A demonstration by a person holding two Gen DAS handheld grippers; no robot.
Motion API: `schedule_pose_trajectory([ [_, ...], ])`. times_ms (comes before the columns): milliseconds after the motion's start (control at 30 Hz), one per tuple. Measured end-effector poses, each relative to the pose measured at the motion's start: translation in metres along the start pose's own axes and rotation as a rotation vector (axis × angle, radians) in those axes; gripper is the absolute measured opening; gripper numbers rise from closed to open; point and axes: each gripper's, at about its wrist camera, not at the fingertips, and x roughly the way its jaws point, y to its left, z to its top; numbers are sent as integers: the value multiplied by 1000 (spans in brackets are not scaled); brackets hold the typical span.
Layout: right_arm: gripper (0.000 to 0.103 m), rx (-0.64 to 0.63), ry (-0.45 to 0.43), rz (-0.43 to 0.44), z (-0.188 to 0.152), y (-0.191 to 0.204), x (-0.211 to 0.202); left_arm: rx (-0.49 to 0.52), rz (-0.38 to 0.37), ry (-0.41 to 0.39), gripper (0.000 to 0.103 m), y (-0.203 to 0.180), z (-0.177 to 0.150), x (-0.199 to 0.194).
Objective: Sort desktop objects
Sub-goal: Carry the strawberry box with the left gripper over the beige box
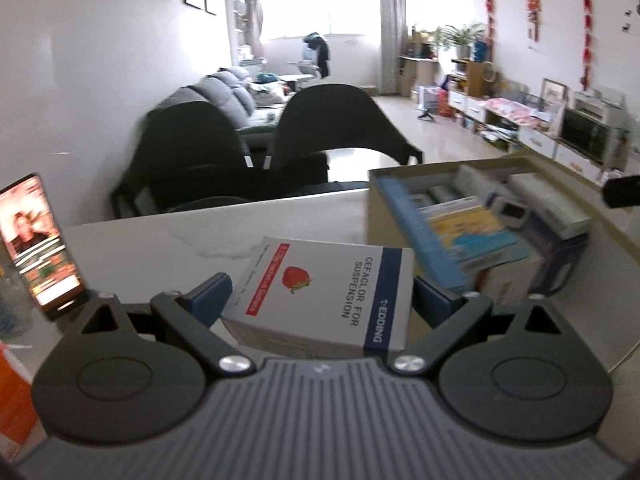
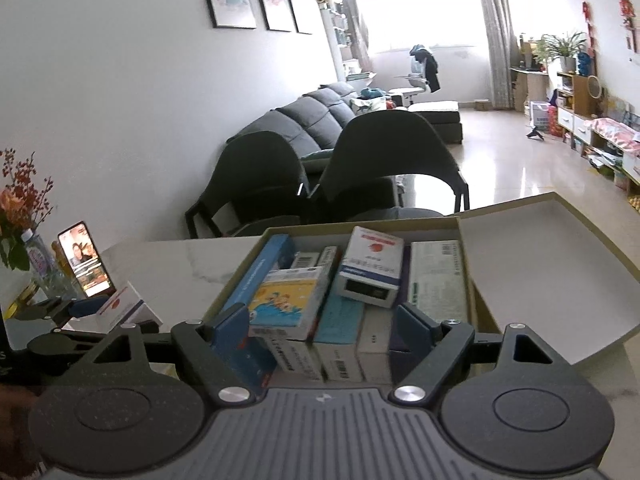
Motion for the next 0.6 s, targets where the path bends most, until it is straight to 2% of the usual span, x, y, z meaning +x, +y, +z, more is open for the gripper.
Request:
schedule_pose_trajectory([
  [333,83,48,-27,-45,2,-27,-12,102,-175,38,97,-63,22,17],
  [600,83,76,-32,-70,0,-43,-17,205,-306,121,97,-104,27,38],
])
